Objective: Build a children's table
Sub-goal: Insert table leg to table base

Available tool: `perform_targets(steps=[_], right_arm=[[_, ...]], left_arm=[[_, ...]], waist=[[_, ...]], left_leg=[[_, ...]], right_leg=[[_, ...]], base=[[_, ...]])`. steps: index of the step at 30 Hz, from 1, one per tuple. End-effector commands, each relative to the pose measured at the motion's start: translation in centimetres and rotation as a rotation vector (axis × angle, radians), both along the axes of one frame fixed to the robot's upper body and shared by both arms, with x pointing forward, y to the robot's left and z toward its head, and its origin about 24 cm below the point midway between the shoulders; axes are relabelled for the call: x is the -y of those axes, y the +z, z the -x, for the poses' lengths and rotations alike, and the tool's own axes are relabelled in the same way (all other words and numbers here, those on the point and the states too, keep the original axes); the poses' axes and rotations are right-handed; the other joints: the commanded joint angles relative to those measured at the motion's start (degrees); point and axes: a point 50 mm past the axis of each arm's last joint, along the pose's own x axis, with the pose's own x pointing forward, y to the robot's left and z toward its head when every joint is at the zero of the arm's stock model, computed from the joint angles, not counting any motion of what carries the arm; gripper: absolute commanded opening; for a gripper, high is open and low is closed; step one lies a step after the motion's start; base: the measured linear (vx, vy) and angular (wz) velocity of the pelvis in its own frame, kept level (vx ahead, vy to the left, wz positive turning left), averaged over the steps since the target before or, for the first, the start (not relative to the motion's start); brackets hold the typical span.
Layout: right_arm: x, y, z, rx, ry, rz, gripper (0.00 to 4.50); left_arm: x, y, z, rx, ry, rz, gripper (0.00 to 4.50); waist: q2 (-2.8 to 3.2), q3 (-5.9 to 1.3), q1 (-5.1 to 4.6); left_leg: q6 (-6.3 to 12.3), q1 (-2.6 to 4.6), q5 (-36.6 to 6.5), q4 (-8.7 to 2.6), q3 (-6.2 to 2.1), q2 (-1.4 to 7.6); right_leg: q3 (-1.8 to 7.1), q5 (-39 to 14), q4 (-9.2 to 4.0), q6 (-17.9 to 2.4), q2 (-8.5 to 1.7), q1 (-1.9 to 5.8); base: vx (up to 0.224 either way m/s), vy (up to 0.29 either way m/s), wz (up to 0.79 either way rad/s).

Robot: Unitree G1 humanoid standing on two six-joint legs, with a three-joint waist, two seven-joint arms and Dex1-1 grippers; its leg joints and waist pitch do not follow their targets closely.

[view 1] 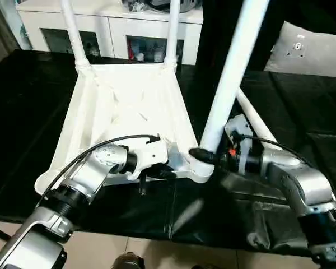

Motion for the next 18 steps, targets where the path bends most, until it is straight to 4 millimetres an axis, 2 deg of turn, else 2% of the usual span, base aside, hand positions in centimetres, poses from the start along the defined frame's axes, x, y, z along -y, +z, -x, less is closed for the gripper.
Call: perform_targets(steps=[1, 5, 6, 10, 18], right_arm=[[0.4, -1.2, 0.2, -0.049, -0.013, 0.053, 1.91], [0.3, -1.3, 0.0, -0.043, -0.03, 0.052, 1.91], [0.3, -1.4, -0.2, -0.041, -0.036, 0.05, 1.91], [0.2, -1.7, -0.3, -0.047, -0.05, 0.038, 1.91], [1.3, -3.2, 0.5, -0.109, -0.08, -0.012, 1.91]], left_arm=[[0.6, 0.5, 0.0, 0.023, -0.061, -0.002, 0.0], [0.7, 0.6, 0.1, 0.016, -0.083, 0.007, 0.0], [0.7, 0.7, 0.1, 0.015, -0.091, 0.012, 0.0], [0.8, 0.8, 0.2, 0.017, -0.102, 0.019, 0.0], [0.7, 0.9, -0.1, 0.018, -0.091, 0.027, 0.0]], waist=[[-0.12, -3.54, -0.47], [-0.17, -3.63, -0.42], [-0.01, -3.72, -0.34], [0.07, -3.74, -0.37], [0.33, -3.52, -0.32]], left_leg=[[-1.84, 2.17, -21.83, -4.69, -2.24, 3.75], [-1.68, 1.97, -20.65, -4.74, -2.18, 3.81], [-1.53, 1.95, -19.84, -4.72, -2.08, 3.86], [-1.48, 1.87, -19.51, -4.79, -1.98, 3.89], [-2.08, 2.21, -22.61, -4.92, -2.17, 3.94]], right_leg=[[3.14, -29.69, -6.15, -7.26, -6.02, 0.91], [3.26, -27.22, -5.84, -8.04, -6.04, 1.04], [3.34, -25.05, -5.62, -8.81, -6.05, 1.06], [3.34, -22.26, -5.3, -10.02, -5.89, 1.2], [3.3, -26.58, -5.95, -8.91, -6.06, 1.02]], base=[[0.0, 0.0, 0.0], [0.0, 0.0, 0.0], [0.0, 0.0, 0.0], [0.0, 0.0, 0.0], [0.0, 0.0, 0.0]])
